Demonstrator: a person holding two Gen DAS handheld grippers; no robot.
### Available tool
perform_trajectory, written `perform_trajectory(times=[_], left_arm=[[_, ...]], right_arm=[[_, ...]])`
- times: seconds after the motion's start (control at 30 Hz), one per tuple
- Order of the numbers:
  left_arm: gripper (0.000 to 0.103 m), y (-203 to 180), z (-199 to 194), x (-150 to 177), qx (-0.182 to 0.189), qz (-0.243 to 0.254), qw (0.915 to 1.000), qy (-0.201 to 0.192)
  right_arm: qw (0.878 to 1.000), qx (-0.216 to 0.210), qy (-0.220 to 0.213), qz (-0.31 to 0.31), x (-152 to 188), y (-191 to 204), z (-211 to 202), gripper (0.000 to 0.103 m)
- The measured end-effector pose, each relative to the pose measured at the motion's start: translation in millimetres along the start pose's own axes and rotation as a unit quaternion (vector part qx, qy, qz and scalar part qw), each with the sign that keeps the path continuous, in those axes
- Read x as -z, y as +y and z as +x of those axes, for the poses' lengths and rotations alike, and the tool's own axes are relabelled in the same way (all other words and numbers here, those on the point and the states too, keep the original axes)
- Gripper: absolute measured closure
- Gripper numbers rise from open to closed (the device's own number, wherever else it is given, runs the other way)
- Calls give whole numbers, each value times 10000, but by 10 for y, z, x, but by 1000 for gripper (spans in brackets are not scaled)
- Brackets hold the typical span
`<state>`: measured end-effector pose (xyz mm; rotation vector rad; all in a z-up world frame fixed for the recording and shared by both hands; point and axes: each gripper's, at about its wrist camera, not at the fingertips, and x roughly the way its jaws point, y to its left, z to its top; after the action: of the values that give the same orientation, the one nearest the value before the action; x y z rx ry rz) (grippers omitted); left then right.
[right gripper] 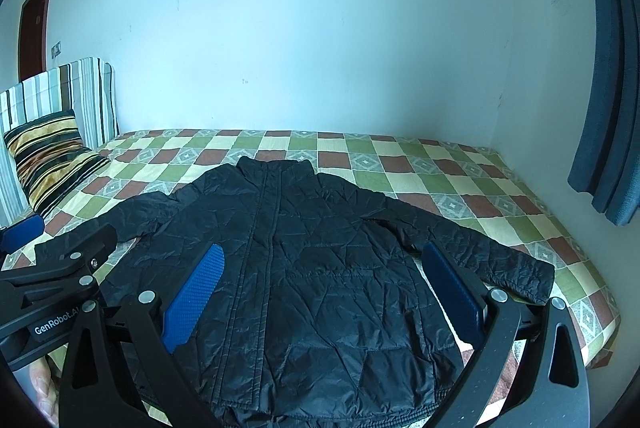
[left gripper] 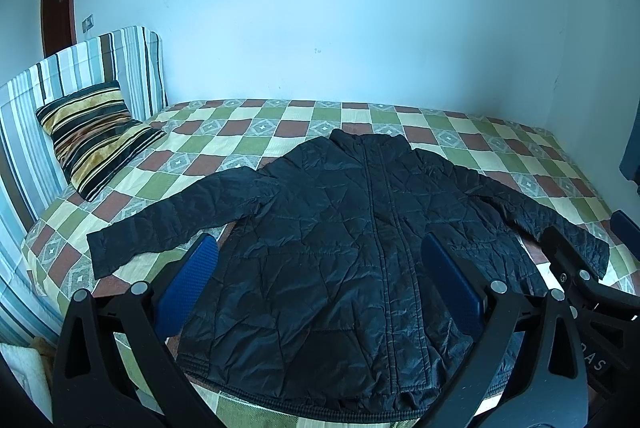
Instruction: Fold large clothes
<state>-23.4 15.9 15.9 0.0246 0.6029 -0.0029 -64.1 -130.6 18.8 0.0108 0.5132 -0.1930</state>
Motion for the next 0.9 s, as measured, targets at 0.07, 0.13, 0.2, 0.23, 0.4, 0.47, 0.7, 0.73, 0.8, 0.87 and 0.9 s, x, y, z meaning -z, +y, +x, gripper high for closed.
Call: perform_trajectory(times=[0.07,0.13,0.2,0.23,0.4,0.47,0.7,0.73,0.8,0.87,0.9], left_arm=[[2,-5,-25,15,-9,2,10000,-21],[2,-7,-62,28,-14,11,10000,-49],[2,2,-107,47,-17,17,10000,-90],[2,4,-128,59,-20,16,9999,-109],[2,29,-224,151,-1,19,9999,-157],[2,37,-253,195,3,29,9999,-157],[2,78,-330,335,-20,39,9999,-166],[2,84,-335,347,-23,33,9999,-164],[2,100,-341,365,-25,30,9999,-162],[2,110,-347,376,-20,31,9999,-164],[2,106,-349,378,-21,30,9999,-166]], right_arm=[[10000,8,-26,-6,17,12,-36,5],[10000,6,-46,6,33,10,-68,5],[10000,7,-80,7,52,11,-111,5],[10000,7,-95,5,59,8,-128,5],[9999,16,-160,-18,133,21,-240,5],[9999,13,-167,-30,174,26,-275,5],[9998,-12,-178,-44,298,56,-371,5],[9998,-13,-181,-57,312,62,-382,5],[9998,-7,-186,-83,329,76,-399,5],[9998,-3,-190,-89,334,87,-409,5],[9998,-3,-190,-81,334,84,-408,5]])
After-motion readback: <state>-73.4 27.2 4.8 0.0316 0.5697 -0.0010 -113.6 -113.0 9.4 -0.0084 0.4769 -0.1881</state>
